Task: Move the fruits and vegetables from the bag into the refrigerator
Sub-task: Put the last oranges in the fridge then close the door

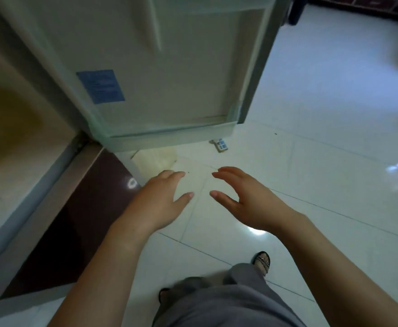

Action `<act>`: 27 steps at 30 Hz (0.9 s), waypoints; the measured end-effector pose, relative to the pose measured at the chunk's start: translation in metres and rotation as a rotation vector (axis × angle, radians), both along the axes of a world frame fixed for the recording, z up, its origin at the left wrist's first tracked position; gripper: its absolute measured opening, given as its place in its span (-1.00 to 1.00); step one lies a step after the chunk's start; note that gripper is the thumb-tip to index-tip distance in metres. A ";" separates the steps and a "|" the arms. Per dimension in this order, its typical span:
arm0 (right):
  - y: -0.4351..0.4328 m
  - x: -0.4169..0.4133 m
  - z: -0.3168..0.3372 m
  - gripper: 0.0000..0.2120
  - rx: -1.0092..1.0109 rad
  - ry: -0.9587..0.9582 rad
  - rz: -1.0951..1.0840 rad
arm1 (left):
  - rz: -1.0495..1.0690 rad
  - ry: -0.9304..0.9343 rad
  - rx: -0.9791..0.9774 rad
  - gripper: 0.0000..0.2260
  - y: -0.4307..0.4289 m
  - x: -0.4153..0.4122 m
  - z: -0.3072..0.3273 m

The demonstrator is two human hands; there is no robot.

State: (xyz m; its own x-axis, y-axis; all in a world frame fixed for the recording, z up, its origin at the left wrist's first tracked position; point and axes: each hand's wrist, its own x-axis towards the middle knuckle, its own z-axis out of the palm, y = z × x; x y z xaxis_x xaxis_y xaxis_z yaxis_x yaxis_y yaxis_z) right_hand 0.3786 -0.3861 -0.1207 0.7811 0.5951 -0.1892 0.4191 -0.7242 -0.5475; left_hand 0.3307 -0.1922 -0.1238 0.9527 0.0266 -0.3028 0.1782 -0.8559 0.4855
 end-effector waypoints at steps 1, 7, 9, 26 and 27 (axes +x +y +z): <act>-0.029 0.010 0.000 -0.48 -0.004 0.002 -0.036 | -0.041 -0.005 0.000 -0.49 -0.028 0.021 -0.002; -0.180 0.077 0.010 -0.50 -0.018 -0.028 -0.208 | -0.152 -0.028 -0.013 -0.51 -0.172 0.126 -0.006; -0.223 0.103 0.012 -0.50 -0.015 -0.062 -0.248 | -0.175 -0.048 -0.009 -0.51 -0.218 0.160 -0.003; -0.321 0.350 -0.003 -0.53 -0.005 -0.052 -0.210 | -0.142 -0.075 -0.054 -0.51 -0.313 0.391 -0.010; -0.320 0.372 -0.002 -0.53 -0.015 -0.066 -0.212 | -0.146 -0.075 -0.052 -0.51 -0.313 0.414 -0.010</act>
State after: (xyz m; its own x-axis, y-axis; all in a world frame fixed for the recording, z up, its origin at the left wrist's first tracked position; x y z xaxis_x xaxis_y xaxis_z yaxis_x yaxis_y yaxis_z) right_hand 0.7505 -0.7059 -0.1227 0.8993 0.4140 -0.1411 0.2915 -0.8078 -0.5123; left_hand 0.7444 -0.5056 -0.1341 0.9652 -0.1276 -0.2283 0.0155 -0.8436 0.5368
